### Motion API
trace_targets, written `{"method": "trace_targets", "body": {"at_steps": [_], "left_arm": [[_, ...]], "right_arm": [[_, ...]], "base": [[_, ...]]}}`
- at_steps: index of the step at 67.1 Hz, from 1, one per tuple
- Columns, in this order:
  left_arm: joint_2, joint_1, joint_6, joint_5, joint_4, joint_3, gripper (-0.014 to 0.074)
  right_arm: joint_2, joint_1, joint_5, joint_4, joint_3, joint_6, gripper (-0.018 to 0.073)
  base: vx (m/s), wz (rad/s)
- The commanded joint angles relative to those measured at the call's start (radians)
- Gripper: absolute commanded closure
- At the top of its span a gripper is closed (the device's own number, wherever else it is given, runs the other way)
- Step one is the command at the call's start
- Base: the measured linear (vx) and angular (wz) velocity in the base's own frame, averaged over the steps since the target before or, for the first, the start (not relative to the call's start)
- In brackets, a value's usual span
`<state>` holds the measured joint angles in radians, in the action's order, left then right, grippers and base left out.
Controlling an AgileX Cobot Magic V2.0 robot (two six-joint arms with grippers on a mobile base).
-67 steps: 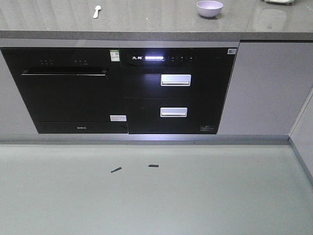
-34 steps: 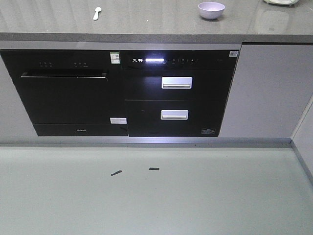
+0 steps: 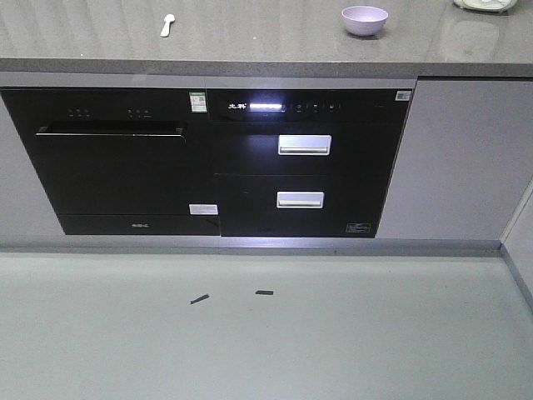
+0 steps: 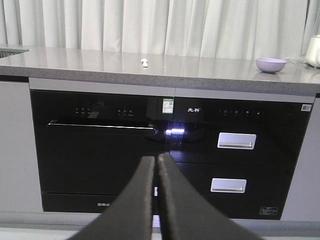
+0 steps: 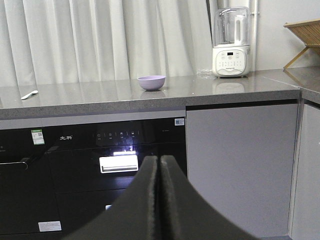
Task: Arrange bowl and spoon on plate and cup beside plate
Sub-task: 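Continue driving toward the counter holding the spoon and lavender bowl in view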
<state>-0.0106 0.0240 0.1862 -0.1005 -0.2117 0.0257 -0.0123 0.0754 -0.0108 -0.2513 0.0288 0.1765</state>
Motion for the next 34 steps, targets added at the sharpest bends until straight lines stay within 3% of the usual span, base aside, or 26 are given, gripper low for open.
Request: {"method": "trace_targets", "body": {"at_steps": [1, 34], "left_arm": [[-0.015, 0.003, -0.007, 0.081, -0.002, 0.026, 0.0603], [-0.015, 0.003, -0.007, 0.081, -0.002, 0.026, 0.0603]], "right_arm": [[-0.009, 0.005, 0.073, 0.006, 0.008, 0.009, 0.0561], [-0.009, 0.005, 0.073, 0.006, 0.008, 0.009, 0.0561]], "base": [[0.05, 0.01], [0.05, 0.0]]}}
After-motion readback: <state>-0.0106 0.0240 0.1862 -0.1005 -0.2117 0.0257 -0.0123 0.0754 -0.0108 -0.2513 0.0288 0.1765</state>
